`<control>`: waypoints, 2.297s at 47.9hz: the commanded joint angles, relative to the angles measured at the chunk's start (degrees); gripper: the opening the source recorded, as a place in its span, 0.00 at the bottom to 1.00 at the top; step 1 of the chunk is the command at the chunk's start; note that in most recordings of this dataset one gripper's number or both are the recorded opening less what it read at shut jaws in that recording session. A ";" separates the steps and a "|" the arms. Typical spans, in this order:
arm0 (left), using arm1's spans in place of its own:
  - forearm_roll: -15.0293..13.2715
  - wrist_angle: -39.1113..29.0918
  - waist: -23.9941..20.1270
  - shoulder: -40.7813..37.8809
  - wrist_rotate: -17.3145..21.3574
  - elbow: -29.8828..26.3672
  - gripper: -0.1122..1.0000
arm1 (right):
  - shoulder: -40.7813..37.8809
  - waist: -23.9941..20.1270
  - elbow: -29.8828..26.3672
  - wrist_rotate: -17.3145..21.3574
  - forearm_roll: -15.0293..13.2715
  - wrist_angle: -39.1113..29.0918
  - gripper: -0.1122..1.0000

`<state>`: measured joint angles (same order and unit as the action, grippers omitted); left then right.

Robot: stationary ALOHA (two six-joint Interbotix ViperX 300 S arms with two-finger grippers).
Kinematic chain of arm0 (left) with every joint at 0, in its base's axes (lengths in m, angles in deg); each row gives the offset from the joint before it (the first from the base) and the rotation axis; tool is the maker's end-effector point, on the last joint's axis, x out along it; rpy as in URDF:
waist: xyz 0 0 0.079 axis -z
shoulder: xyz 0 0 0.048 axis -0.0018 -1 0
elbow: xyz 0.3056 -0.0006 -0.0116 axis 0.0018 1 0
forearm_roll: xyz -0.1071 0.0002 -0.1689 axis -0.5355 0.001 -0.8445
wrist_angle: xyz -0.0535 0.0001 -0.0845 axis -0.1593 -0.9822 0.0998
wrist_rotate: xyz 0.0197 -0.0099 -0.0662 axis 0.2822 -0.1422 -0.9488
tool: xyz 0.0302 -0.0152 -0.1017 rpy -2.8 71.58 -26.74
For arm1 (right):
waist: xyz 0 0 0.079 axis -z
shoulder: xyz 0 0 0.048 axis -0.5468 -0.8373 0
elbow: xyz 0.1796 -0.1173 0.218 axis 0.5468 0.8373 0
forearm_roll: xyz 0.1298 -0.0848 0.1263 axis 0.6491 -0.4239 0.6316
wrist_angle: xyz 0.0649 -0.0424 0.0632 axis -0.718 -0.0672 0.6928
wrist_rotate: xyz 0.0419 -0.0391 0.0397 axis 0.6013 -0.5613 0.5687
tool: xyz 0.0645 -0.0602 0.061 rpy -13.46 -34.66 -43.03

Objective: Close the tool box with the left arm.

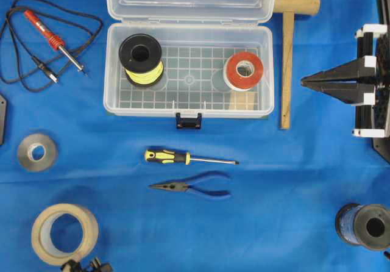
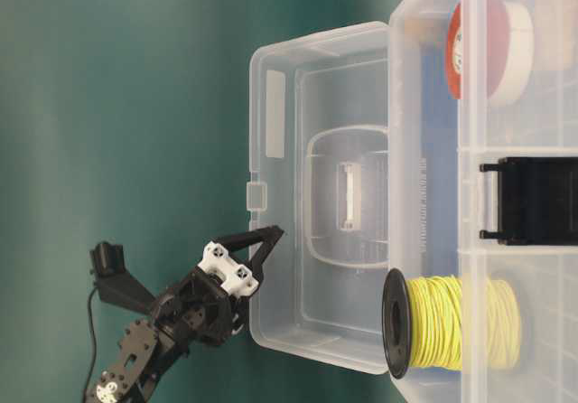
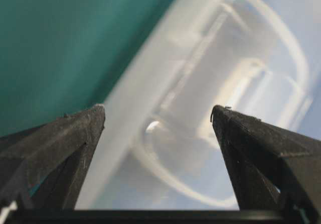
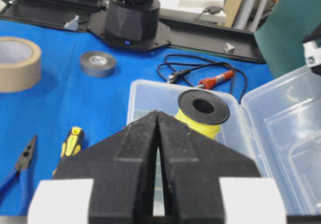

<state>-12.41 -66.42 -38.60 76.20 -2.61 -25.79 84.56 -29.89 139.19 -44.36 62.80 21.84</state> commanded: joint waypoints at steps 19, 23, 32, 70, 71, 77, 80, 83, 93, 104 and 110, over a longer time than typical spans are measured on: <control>0.00 -8.44 7.29 5.19 -0.44 -1.05 0.92 | -0.26 1.32 -0.62 0.00 0.00 0.18 0.10; 0.00 -9.67 8.79 7.03 -0.88 -0.53 0.92 | -0.26 1.32 -0.53 0.00 0.00 0.18 0.10; -0.09 -12.04 11.43 12.04 -2.64 1.41 0.92 | -0.26 1.32 -0.62 0.00 0.00 0.18 0.10; -0.53 -17.75 37.18 25.93 -18.28 15.82 0.92 | -0.44 1.32 -0.53 0.00 -0.44 0.44 0.10; -0.53 -18.90 38.50 25.93 -18.37 15.82 0.92 | -0.53 1.32 -0.53 -0.09 -0.44 0.44 0.10; -0.53 -25.75 45.00 25.40 -19.42 15.12 0.92 | -0.62 1.32 -0.53 -0.09 -0.44 0.35 0.10; -0.53 -26.54 46.32 25.14 -19.86 14.68 0.92 | -0.62 1.32 -0.53 -0.09 -0.44 0.44 0.10; -0.53 -26.46 46.85 25.31 -20.48 14.24 0.92 | -0.70 1.32 -0.53 -0.09 -0.44 0.35 0.10; 0.62 -24.61 46.67 30.23 -20.30 14.85 0.92 | -0.70 1.32 -0.53 0.00 -0.44 0.35 0.10; 0.79 -13.10 43.59 44.82 -18.28 24.17 0.91 | 0.00 1.32 -0.70 0.00 -0.44 0.26 0.10; 0.79 -7.56 41.66 54.58 -15.91 30.59 0.91 | 0.88 1.32 -0.79 0.09 -0.44 0.18 0.10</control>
<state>-11.71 -77.58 4.11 125.33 -19.57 1.90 85.17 -28.66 139.28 -44.36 62.45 21.84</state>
